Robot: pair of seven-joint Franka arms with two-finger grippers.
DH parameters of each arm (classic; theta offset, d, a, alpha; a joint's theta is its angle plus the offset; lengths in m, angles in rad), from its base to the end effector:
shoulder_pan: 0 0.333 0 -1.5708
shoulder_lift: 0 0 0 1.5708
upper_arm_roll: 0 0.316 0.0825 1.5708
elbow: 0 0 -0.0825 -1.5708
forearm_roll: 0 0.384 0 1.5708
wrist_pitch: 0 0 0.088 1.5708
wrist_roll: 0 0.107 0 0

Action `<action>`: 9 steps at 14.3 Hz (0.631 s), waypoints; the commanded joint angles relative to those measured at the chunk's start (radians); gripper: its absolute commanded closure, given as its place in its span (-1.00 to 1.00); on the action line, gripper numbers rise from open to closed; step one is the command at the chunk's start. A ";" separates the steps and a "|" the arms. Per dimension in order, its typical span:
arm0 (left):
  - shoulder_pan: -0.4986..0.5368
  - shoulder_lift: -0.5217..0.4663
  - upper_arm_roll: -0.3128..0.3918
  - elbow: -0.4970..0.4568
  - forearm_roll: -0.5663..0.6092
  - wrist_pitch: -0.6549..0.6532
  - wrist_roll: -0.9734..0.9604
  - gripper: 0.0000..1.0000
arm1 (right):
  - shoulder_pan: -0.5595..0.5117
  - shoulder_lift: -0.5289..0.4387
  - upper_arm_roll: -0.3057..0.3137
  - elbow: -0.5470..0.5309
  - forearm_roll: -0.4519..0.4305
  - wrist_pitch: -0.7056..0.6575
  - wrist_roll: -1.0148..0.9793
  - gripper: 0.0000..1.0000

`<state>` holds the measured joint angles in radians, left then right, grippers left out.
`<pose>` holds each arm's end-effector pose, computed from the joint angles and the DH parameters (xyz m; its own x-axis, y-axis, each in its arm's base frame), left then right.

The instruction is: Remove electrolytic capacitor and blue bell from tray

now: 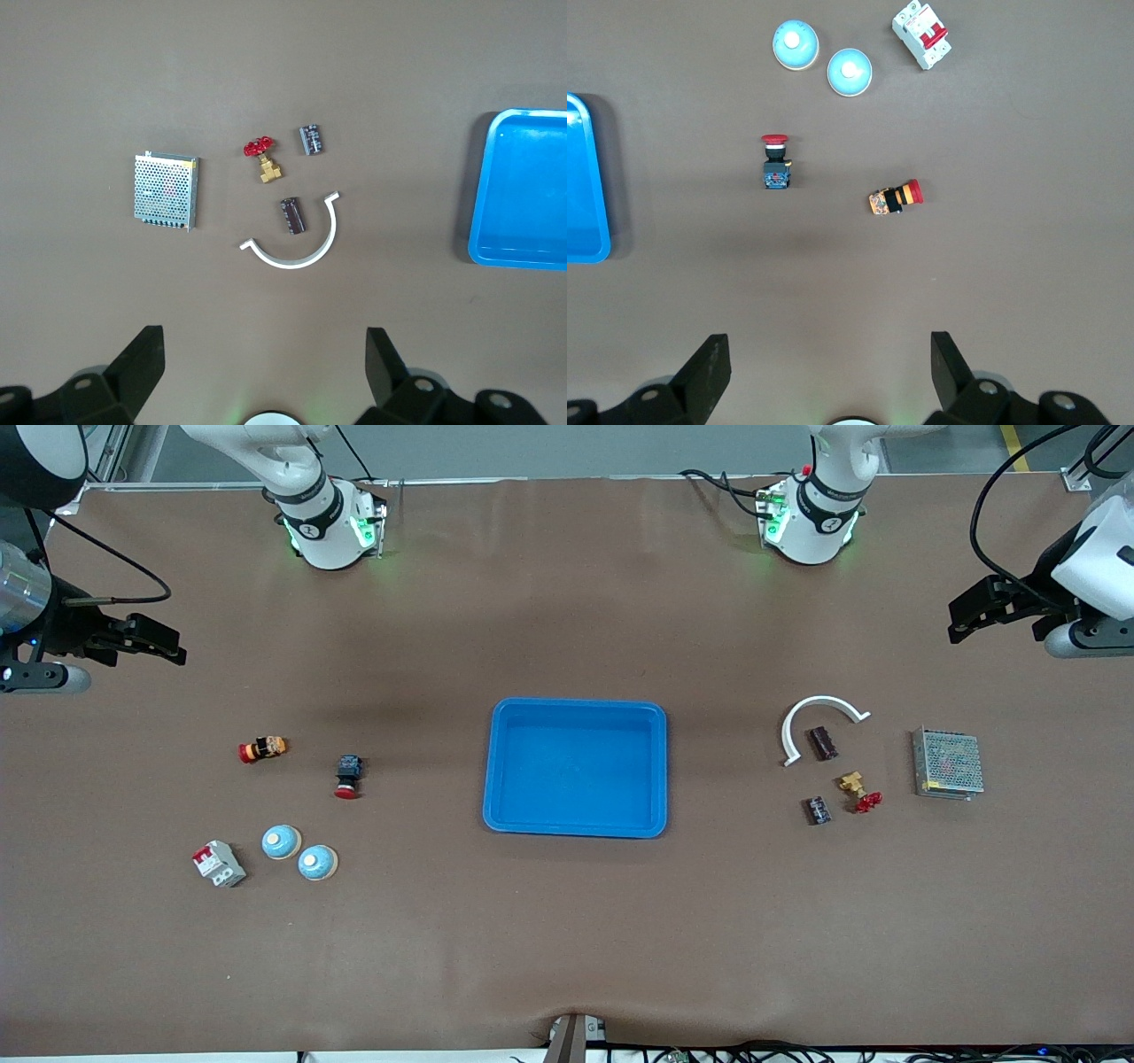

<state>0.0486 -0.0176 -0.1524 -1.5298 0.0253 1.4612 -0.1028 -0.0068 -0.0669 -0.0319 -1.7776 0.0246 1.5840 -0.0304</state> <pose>0.5353 -0.0536 0.6438 0.9988 0.0020 -0.0480 0.0004 -0.9995 -0.0330 0.5264 -0.0182 0.5647 0.9921 -0.0080 -0.1255 -0.0119 -0.9995 -0.0303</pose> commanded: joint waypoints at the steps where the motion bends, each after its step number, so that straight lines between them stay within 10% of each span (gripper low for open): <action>1: -0.007 0.013 0.004 0.031 -0.012 0.004 0.012 -1.00 | -0.002 -0.019 0.009 -0.019 -0.022 0.007 0.003 -1.00; 9: -0.007 0.014 0.002 0.033 -0.013 0.004 0.011 -1.00 | -0.001 -0.022 0.010 -0.008 -0.034 0.007 0.004 -1.00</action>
<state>0.0456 -0.0121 -0.1525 -1.5185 0.0253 1.4667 -0.1028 -0.0063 -0.0672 -0.0291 -1.7774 0.0171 1.5866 -0.0304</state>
